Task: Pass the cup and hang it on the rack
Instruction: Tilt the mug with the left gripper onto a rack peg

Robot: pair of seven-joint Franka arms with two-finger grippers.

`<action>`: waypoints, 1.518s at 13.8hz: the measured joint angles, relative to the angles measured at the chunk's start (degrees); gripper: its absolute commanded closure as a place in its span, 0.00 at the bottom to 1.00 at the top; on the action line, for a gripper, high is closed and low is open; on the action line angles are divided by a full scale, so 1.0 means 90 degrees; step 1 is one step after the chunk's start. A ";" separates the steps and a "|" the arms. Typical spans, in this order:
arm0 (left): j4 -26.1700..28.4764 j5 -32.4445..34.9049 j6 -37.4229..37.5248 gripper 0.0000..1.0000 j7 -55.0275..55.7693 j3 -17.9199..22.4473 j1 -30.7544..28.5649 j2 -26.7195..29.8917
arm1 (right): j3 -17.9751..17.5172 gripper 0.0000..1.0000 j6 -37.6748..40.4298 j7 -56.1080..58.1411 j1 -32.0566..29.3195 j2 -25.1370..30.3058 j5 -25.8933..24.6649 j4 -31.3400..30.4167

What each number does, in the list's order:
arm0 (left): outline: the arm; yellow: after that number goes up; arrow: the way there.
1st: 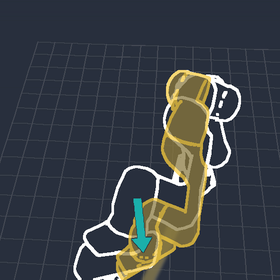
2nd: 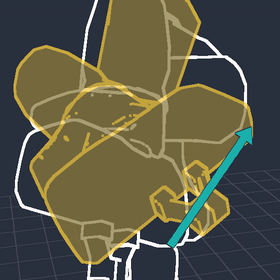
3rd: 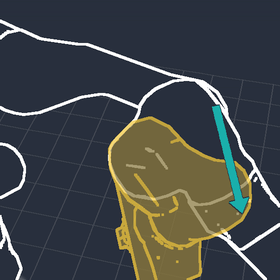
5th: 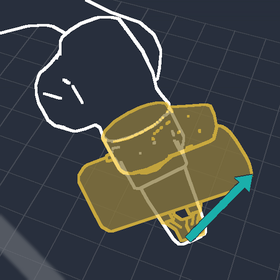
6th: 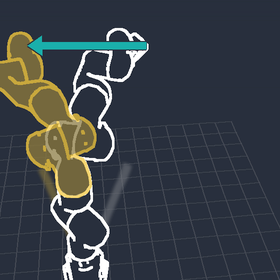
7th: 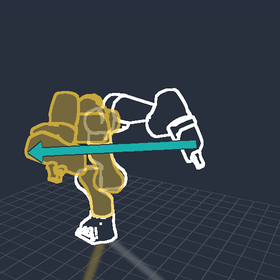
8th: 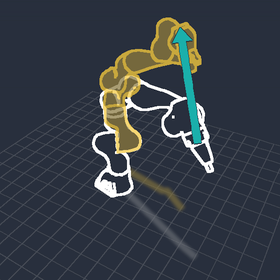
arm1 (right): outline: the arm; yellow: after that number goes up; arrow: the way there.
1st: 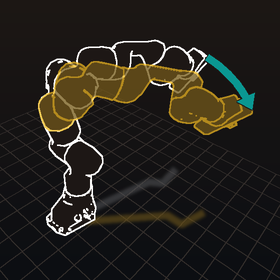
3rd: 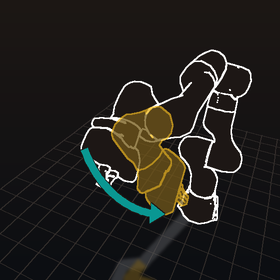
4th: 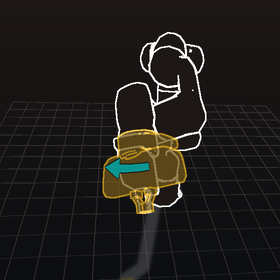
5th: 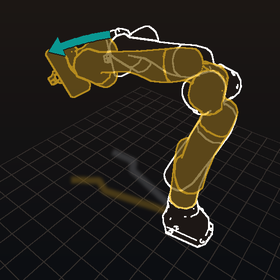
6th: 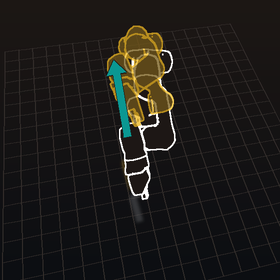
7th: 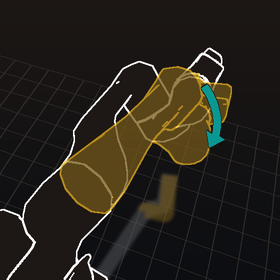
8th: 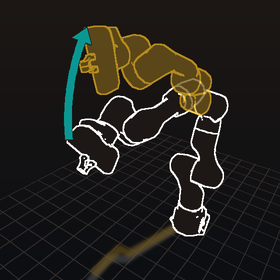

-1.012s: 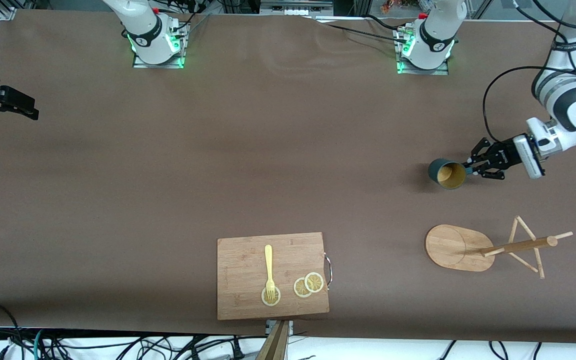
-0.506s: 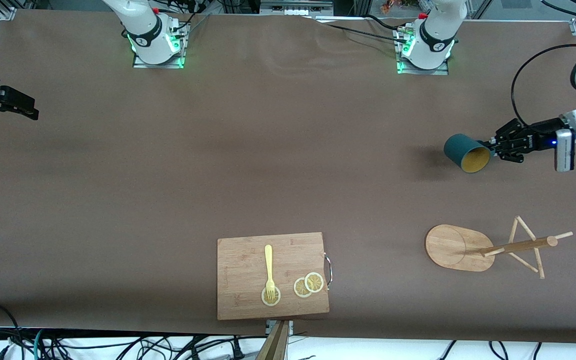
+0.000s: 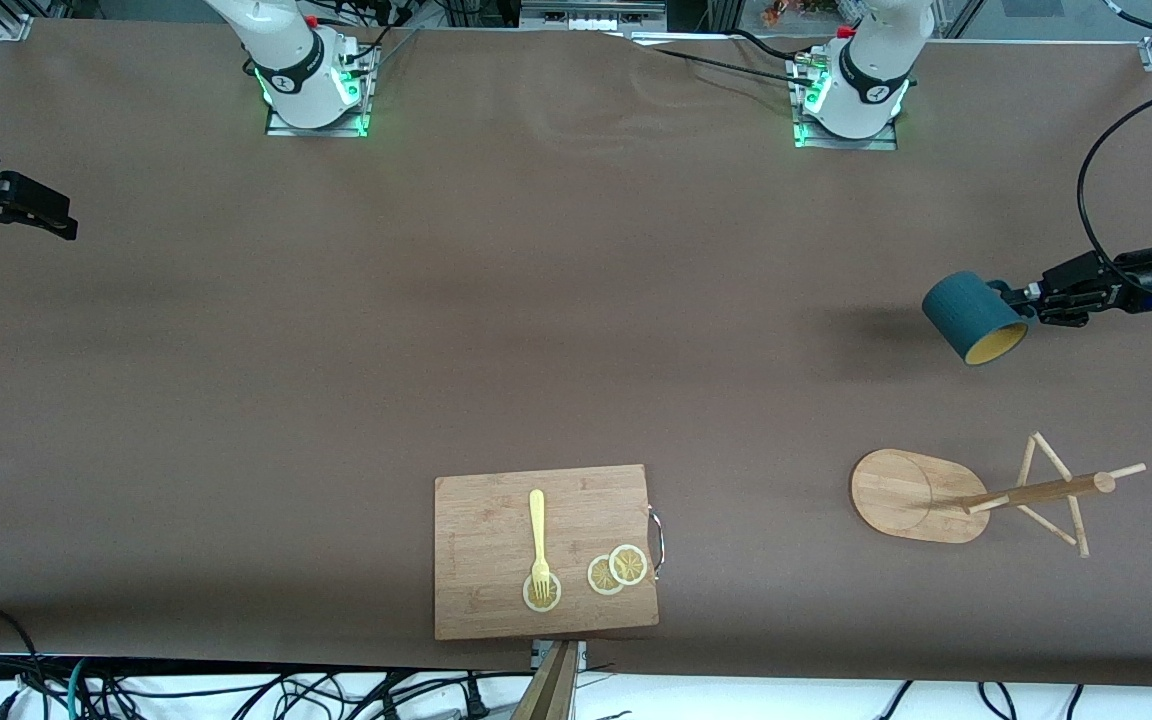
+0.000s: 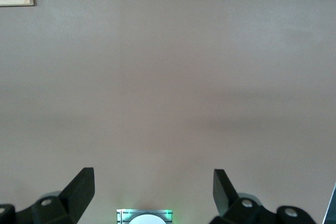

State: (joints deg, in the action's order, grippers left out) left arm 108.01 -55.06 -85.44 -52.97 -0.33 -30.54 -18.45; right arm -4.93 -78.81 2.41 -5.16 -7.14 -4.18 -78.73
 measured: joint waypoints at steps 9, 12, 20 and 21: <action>-0.1132 -0.0781 0.0116 1.00 0.3410 -0.0107 -0.0203 -0.0904 | -0.0001 0.00 0.0000 0.0000 0.0000 0.0000 0.0001 0.0000; -0.1160 -0.0862 0.0147 1.00 0.3578 -0.0097 -0.0258 -0.1088 | -0.0003 0.00 0.0000 0.0000 0.0000 0.0000 0.0003 0.0000; -0.1686 -0.1063 0.0442 1.00 0.4413 -0.0084 -0.0358 -0.1510 | -0.0006 0.00 0.0000 0.0000 0.0002 0.0000 0.0008 0.0000; -0.1795 -0.1063 0.0449 1.00 0.4544 -0.0083 -0.0358 -0.1587 | -0.0007 0.00 0.0000 0.0000 0.0002 0.0000 0.0009 0.0000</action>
State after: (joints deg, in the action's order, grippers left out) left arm 91.86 -64.63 -81.40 -12.07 -1.08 -33.77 -32.73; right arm -4.99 -78.82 2.41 -5.14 -7.14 -4.10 -78.73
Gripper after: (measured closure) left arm 0.797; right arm 0.000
